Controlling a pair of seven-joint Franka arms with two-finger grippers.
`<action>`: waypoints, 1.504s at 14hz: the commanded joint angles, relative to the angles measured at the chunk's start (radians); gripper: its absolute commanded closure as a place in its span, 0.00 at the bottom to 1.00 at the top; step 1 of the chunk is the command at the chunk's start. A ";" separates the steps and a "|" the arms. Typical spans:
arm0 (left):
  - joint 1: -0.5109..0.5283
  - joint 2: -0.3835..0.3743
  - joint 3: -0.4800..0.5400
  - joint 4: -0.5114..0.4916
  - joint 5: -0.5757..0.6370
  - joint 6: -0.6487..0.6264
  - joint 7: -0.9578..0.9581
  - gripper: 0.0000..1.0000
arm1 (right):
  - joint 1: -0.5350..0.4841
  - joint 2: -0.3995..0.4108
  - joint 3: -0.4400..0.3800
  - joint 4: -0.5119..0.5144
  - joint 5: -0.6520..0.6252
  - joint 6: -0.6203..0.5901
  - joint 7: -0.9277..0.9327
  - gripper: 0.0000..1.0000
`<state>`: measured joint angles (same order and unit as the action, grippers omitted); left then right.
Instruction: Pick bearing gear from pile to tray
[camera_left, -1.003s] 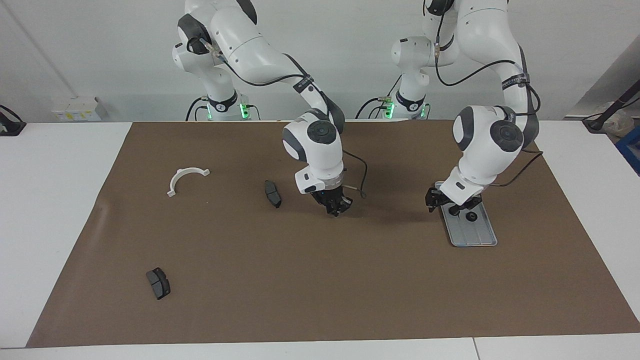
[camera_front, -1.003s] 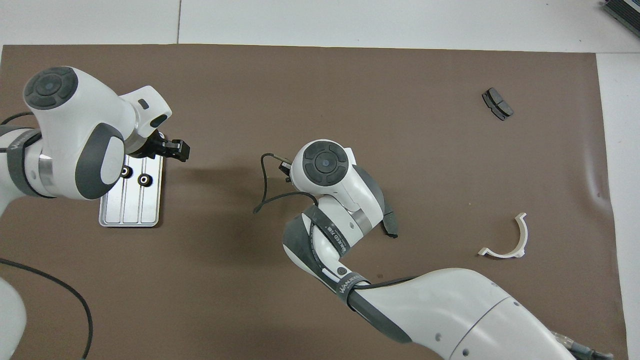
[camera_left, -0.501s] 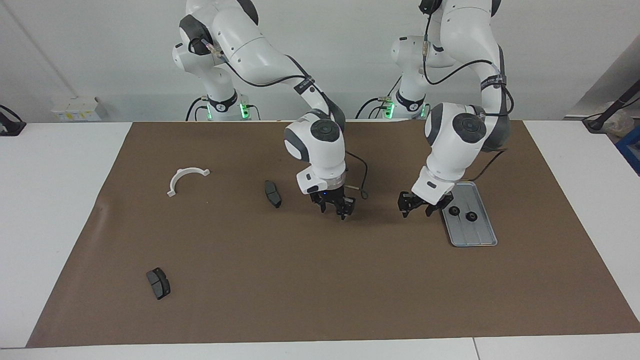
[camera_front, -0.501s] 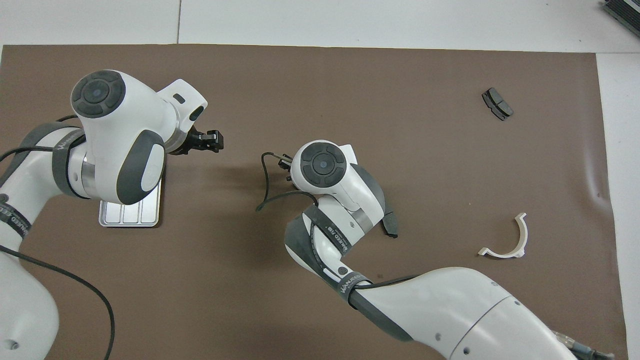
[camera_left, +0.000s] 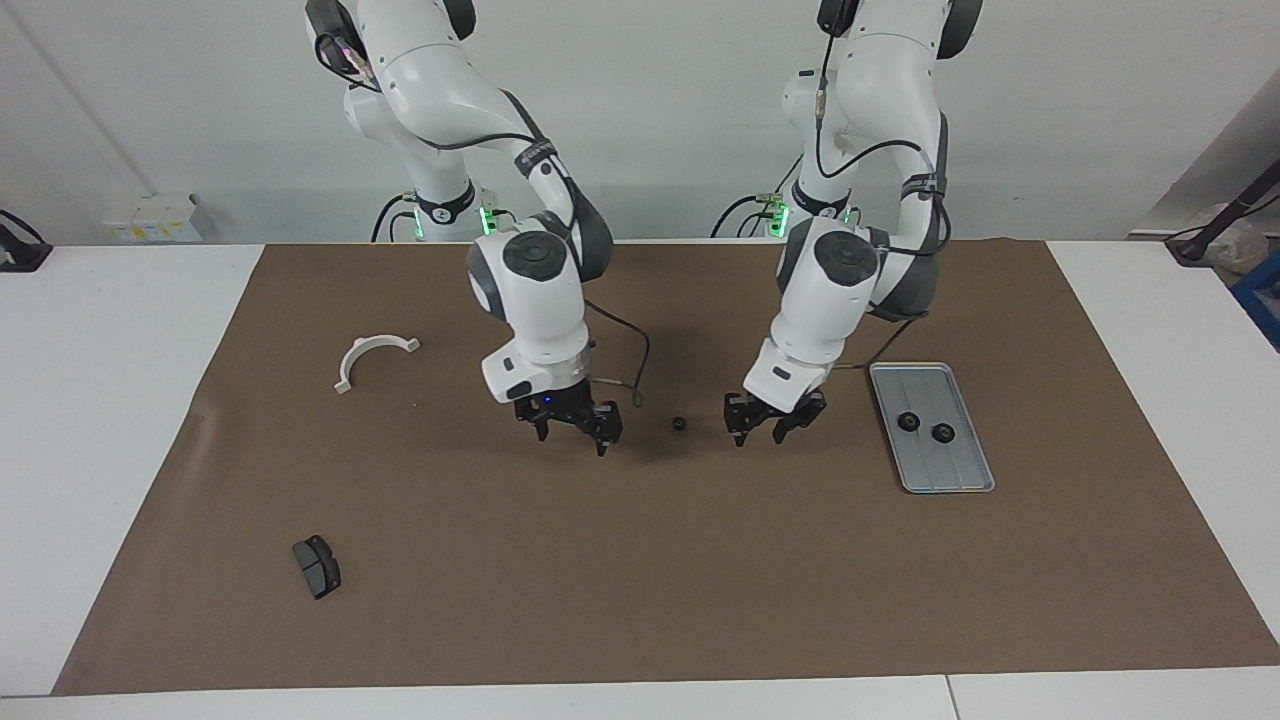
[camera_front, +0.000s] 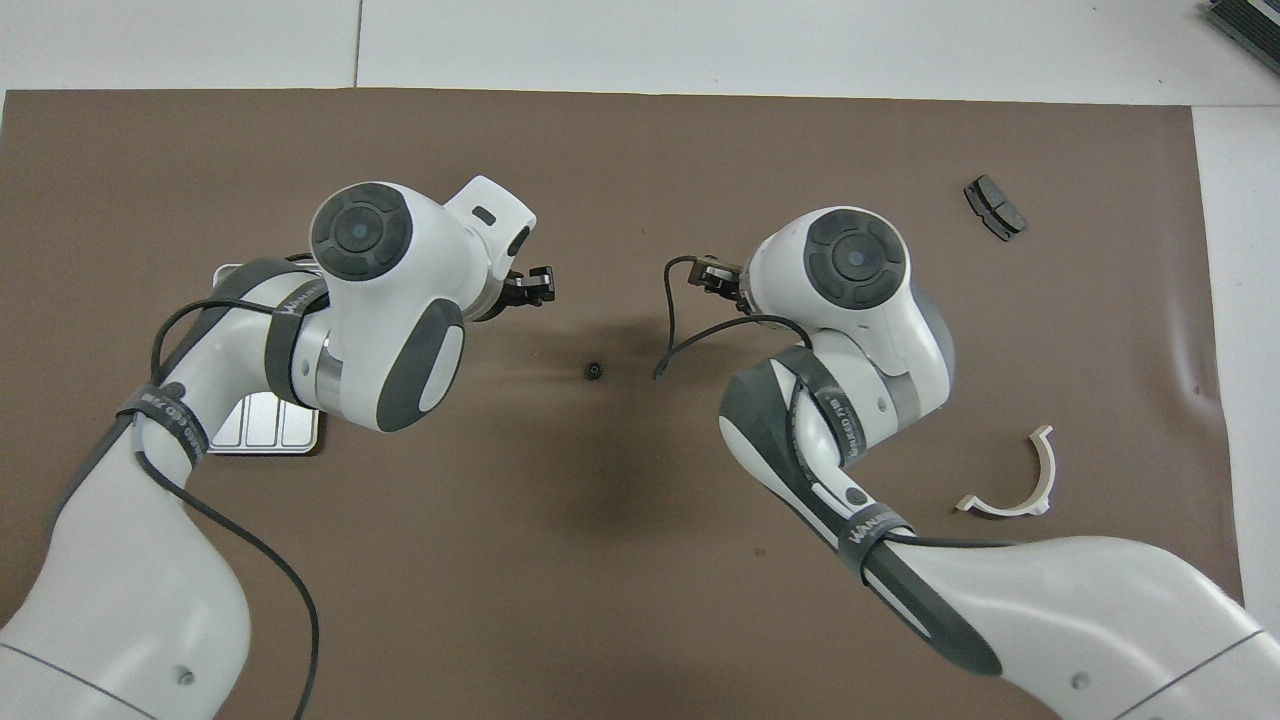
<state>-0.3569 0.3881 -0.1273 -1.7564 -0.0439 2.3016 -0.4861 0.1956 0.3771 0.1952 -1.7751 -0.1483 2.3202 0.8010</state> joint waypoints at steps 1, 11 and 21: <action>-0.054 0.035 0.018 0.046 -0.005 0.004 -0.026 0.40 | -0.080 -0.099 0.012 -0.076 0.003 -0.010 -0.120 0.00; -0.140 0.055 0.021 -0.046 0.007 -0.018 -0.028 0.46 | -0.229 -0.271 0.009 0.187 0.085 -0.525 -0.595 0.00; -0.163 0.054 0.020 -0.063 0.007 -0.016 -0.029 0.57 | -0.265 -0.317 -0.019 0.257 0.088 -0.737 -0.709 0.00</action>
<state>-0.5017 0.4617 -0.1237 -1.7988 -0.0432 2.2965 -0.5084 -0.0489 0.0748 0.1696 -1.5138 -0.0844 1.6039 0.1240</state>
